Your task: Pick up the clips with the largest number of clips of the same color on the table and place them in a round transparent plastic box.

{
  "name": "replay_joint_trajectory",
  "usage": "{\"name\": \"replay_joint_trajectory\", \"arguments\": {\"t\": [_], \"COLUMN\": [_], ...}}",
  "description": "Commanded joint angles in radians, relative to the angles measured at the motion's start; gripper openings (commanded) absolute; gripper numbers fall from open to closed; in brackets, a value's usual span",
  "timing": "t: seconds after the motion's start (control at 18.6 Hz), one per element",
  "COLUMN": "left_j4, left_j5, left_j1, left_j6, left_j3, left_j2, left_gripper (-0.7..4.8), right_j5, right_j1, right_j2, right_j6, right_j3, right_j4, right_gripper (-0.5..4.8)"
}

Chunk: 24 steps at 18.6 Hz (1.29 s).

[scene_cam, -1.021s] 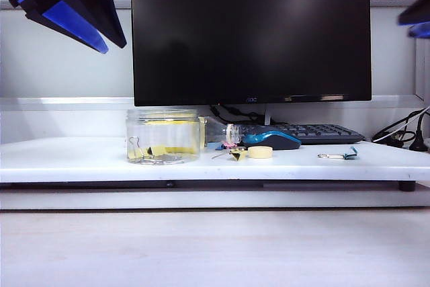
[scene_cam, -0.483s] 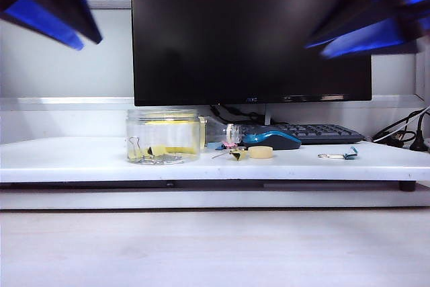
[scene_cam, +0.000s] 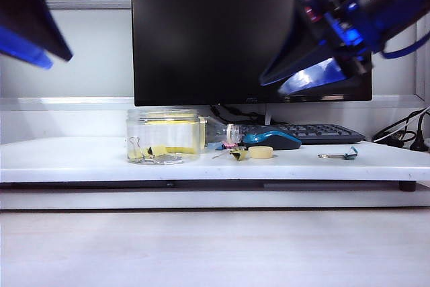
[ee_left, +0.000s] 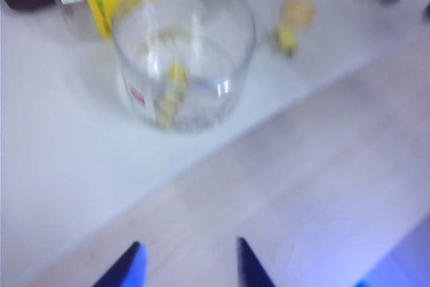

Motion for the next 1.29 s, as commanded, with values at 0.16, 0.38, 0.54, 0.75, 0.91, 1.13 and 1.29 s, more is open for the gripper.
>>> {"name": "replay_joint_trajectory", "arguments": {"t": [0.16,0.38,0.54,0.75,0.91,1.13,1.29], "left_j4": [0.094,0.116,0.148,0.164,0.168,0.168,0.168], "left_j5": [0.027,0.127,0.187,0.208,0.208,0.208,0.208], "left_j1": [0.0,0.0,0.0,0.0,0.0,0.0,0.0], "left_j6": [-0.036,-0.036,-0.041,-0.058,-0.058,-0.058,-0.056], "left_j3": [-0.001,-0.01,-0.04,-0.063,-0.063,-0.063,-0.063], "left_j2": [-0.001,0.011,0.011,0.011,0.011,0.011,0.011], "left_gripper": [1.84,1.84,1.84,1.84,1.84,1.84,1.84], "right_j5": [-0.03,-0.046,-0.051,-0.029,0.005,0.088,0.122], "right_j1": [0.003,0.016,0.026,0.04,0.051,0.063,0.063], "right_j2": [0.09,0.151,0.182,0.224,0.273,0.342,0.389], "right_j6": [-0.122,-0.191,-0.22,-0.274,-0.323,-0.441,-0.465], "right_j3": [0.112,0.171,0.175,0.189,0.24,0.335,0.389], "right_j4": [-0.098,-0.174,-0.172,-0.177,-0.212,-0.312,-0.348], "right_gripper": [2.22,2.23,2.23,2.58,2.62,2.62,2.62]}}
